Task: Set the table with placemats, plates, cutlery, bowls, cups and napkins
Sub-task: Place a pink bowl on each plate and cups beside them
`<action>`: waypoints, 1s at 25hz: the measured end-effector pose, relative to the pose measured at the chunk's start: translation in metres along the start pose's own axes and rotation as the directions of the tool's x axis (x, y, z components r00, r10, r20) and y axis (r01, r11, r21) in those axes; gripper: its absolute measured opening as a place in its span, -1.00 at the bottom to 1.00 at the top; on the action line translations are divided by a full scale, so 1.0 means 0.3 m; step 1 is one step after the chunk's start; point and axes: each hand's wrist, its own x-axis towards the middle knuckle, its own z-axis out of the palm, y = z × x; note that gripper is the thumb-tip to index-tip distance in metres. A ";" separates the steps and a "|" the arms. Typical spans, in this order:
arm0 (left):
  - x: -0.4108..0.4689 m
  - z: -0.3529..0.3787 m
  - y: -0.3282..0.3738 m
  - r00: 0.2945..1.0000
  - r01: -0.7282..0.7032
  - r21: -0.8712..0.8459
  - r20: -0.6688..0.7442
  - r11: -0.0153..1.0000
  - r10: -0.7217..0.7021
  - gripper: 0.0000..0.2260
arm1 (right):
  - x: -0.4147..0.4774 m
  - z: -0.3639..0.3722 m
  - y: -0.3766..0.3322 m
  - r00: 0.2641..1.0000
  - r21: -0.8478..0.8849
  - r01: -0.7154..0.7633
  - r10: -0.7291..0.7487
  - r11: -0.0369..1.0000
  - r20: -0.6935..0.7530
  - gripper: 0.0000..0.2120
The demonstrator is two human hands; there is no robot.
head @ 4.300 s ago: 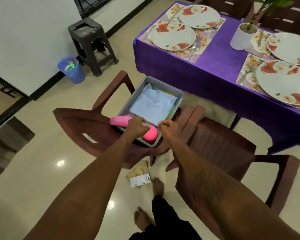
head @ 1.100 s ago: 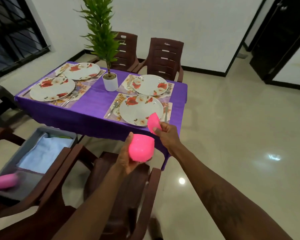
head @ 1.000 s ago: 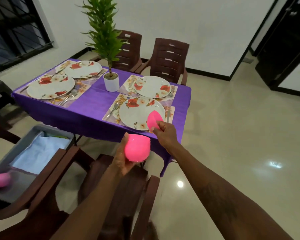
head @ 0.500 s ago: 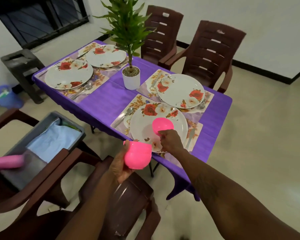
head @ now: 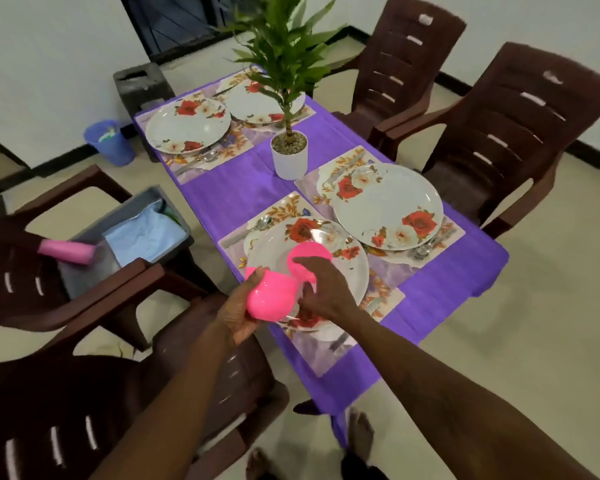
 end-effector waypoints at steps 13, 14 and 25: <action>0.222 0.359 0.163 0.998 -0.033 0.250 0.057 0.968 0.019 -0.31 | 0.287 -0.421 0.095 0.927 0.537 -0.165 0.316 0.827 -0.201 -0.82; 0.231 0.366 0.159 0.998 -0.039 0.230 0.054 0.972 0.027 -0.27 | 0.305 -0.445 0.137 0.898 0.472 -0.167 0.332 0.866 -0.290 -0.82; 0.344 0.562 0.118 0.986 -0.125 0.052 -0.103 0.991 0.130 -0.05 | 0.437 -0.496 0.619 0.994 -0.453 0.069 -0.023 0.889 0.105 -0.79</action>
